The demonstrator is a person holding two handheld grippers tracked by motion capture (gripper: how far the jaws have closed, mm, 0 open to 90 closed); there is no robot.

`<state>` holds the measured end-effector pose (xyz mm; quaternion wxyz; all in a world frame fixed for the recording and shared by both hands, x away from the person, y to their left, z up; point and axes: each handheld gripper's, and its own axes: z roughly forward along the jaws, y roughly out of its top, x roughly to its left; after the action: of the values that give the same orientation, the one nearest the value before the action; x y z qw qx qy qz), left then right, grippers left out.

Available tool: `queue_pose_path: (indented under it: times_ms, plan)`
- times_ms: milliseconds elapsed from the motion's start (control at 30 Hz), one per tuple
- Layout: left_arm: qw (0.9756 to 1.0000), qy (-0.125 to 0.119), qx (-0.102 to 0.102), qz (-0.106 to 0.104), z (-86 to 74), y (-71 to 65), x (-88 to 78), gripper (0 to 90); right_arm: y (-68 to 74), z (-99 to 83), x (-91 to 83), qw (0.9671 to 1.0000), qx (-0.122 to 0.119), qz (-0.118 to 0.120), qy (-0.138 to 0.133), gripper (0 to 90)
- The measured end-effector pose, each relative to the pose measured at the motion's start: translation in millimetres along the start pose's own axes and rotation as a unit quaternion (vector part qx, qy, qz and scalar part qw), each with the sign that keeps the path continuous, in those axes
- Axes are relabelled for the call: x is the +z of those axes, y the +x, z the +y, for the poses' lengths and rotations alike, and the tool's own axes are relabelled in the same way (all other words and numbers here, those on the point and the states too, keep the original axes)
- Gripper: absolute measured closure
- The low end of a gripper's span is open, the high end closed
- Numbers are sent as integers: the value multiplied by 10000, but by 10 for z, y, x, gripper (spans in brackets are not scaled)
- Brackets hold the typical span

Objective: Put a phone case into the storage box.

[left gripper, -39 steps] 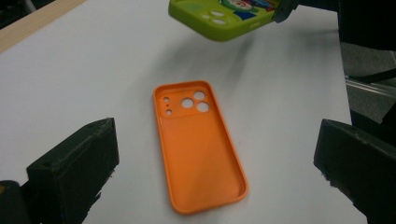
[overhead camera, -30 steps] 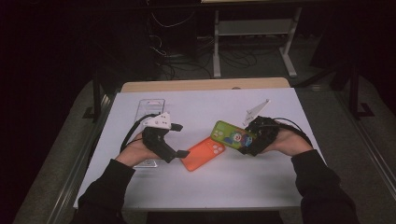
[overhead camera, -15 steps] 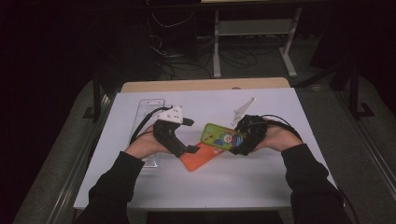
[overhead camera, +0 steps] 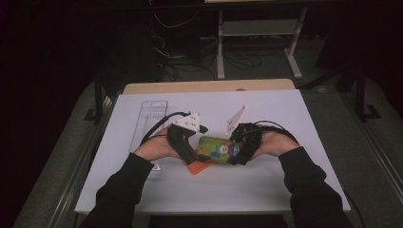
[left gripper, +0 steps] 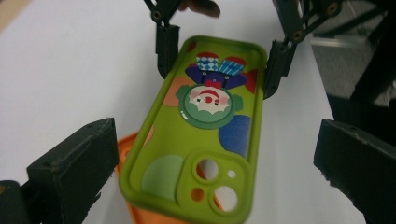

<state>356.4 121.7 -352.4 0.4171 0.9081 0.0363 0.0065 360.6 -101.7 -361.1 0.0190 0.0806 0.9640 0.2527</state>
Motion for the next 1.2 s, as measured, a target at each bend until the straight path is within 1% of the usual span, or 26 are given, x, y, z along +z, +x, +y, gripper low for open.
queue_pose_path:
  times_ms: [33, 67, 100, 133, 200, 300, 367, 400, 467, 500, 533, 667, 800, 900, 967, 1033, 1100, 1167, 1200]
  plan:
    - [10000, 39, -13, -6, -5, -8, 18, 0, 14, 9, 14, 10000, -37, 36, -6, 152]
    - [10000, 25, -8, -20, -7, -8, 27, 0, 25, 18, 27, 9999, -88, 55, 1, 152]
    - [10000, 18, -35, -54, -12, -13, 38, 0, 29, 21, 33, 9999, -101, 59, 0, 151]
    - [10000, 52, 23, -81, -14, -13, 48, 0, 39, 28, 40, 9999, -104, 43, 20, 152]
    - [9998, 115, 17, -132, -29, -20, 73, 0, 57, 35, 45, 9999, -101, 100, 34, 152]
    - [9997, 166, 52, -160, -41, -14, 96, 0, 67, 44, 43, 9998, -186, 112, -23, 151]
    - [9996, 204, -6, -180, -46, -30, 108, 0, 87, 60, 39, 9997, -228, 124, -24, 151]
    - [9996, 231, 47, -183, -46, -31, 115, 0, 94, 66, 36, 9996, -261, 111, -26, 152]
    - [9994, 272, 86, -208, -48, -30, 136, 0, 115, 82, 28, 9994, -320, 127, -56, 151]
    - [9994, 274, 39, -216, -52, -37, 148, 0, 125, 91, 23, 9994, -317, 133, -73, 151]
    - [9992, 315, 45, -225, -56, -37, 155, 0, 129, 99, 20, 9992, -378, 103, -88, 152]
    - [9989, 386, 64, -266, -70, -38, 188, 0, 159, 124, 1, 9988, -455, 103, -109, 151]
    - [9985, 445, 86, -310, -90, -39, 196, 12, 176, 131, -14, 9988, -453, 107, -120, 151]
    - [9985, 440, 86, -302, -102, -38, 196, 34, 171, 124, -17, 9989, -434, 104, -108, 151]
    - [9986, 427, 78, -294, -109, -32, 189, 47, 168, 124, -11, 9988, -472, 106, -124, 151]
    - [9986, 413, 90, -310, -118, -24, 184, 56, 174, 127, -10, 9989, -447, 129, -108, 151]
    - [9985, 427, 96, -321, -128, -18, 180, 72, 171, 129, -11, 9987, -476, 120, -132, 151]
    - [9986, 399, 37, -356, -141, -21, 183, 93, 170, 126, -11, 9989, -437, 119, -119, 151]
    - [9986, 398, 60, -348, -145, -18, 184, 102, 164, 123, -11, 9989, -443, 104, -125, 151]
